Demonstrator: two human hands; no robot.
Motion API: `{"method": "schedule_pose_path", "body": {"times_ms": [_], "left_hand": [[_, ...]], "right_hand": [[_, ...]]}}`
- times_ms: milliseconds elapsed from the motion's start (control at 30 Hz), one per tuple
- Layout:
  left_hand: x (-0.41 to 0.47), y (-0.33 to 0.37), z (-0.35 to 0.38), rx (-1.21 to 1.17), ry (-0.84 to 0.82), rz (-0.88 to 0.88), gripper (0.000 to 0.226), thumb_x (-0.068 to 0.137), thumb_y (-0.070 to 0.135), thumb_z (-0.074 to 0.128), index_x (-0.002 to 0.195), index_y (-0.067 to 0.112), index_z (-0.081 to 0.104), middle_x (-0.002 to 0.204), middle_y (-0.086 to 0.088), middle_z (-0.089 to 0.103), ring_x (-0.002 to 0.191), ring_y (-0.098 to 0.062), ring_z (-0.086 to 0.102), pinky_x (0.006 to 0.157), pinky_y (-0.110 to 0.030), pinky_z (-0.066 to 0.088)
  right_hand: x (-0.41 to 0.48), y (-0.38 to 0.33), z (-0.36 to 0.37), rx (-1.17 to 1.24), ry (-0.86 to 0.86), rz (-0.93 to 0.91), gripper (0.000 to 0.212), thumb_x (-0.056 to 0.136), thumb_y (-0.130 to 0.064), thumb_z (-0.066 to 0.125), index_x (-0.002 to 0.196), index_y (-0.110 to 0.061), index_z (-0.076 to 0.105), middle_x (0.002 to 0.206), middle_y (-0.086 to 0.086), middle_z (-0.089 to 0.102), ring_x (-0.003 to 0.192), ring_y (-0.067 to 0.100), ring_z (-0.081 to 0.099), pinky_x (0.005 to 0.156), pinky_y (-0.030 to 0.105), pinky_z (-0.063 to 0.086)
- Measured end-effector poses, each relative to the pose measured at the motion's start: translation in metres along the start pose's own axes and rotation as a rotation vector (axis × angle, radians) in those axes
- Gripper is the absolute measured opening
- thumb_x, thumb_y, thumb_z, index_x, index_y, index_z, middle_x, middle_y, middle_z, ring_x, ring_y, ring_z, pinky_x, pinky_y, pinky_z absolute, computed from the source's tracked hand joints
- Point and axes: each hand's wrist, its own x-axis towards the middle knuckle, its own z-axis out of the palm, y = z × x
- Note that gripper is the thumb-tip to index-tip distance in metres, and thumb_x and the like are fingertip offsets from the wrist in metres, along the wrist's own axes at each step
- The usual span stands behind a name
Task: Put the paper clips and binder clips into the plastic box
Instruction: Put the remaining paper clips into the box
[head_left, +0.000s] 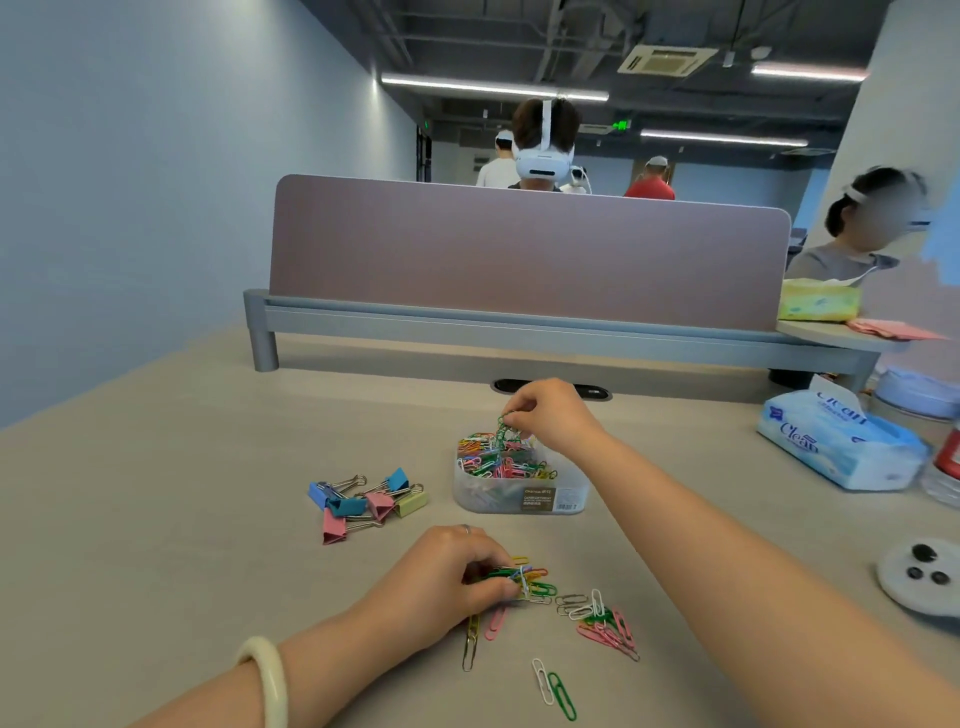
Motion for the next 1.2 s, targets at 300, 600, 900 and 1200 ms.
{"method": "schedule_pose_path", "body": {"times_ms": [300, 600, 900, 1200], "left_hand": [[0.011, 0.008, -0.009, -0.062, 0.0, -0.01, 0.006, 0.079, 0.026, 0.067, 0.081, 0.023, 0.07, 0.07, 0.013, 0.058, 0.072, 0.001, 0.052, 0.062, -0.008, 0.038], [0.111, -0.009, -0.051, -0.05, 0.172, -0.124, 0.012, 0.081, 0.019, 0.066, 0.078, 0.008, 0.068, 0.052, 0.004, 0.054, 0.044, -0.003, 0.046, 0.052, -0.024, 0.038], [0.163, -0.032, -0.036, 0.364, -0.081, -0.086, 0.018, 0.08, 0.019, 0.065, 0.09, 0.005, 0.07, 0.091, -0.013, 0.07, 0.081, -0.024, 0.06, 0.07, -0.028, 0.041], [0.161, -0.027, -0.035, 0.339, -0.189, -0.023, 0.024, 0.084, 0.011, 0.06, 0.107, 0.005, 0.065, 0.109, -0.012, 0.068, 0.099, -0.022, 0.061, 0.083, -0.023, 0.042]], "right_hand": [[-0.003, 0.015, 0.001, -0.061, -0.052, 0.058, 0.029, 0.093, -0.019, 0.043, 0.105, 0.0, 0.062, 0.104, 0.012, 0.069, 0.085, 0.017, 0.061, 0.086, 0.04, 0.048], [-0.06, 0.014, -0.033, 0.531, -0.047, 0.103, 0.03, 0.099, -0.017, 0.029, 0.118, -0.011, 0.052, 0.1, 0.01, 0.066, 0.082, 0.015, 0.067, 0.054, 0.019, 0.049], [-0.115, 0.021, -0.02, 0.659, -0.173, 0.115, 0.025, 0.097, -0.006, 0.034, 0.094, -0.017, 0.056, 0.081, 0.007, 0.066, 0.064, 0.006, 0.067, 0.06, 0.015, 0.052], [-0.135, 0.022, -0.008, 0.528, -0.259, 0.132, 0.022, 0.093, -0.009, 0.046, 0.103, -0.021, 0.061, 0.098, 0.003, 0.073, 0.093, 0.007, 0.068, 0.088, 0.015, 0.049]]}}
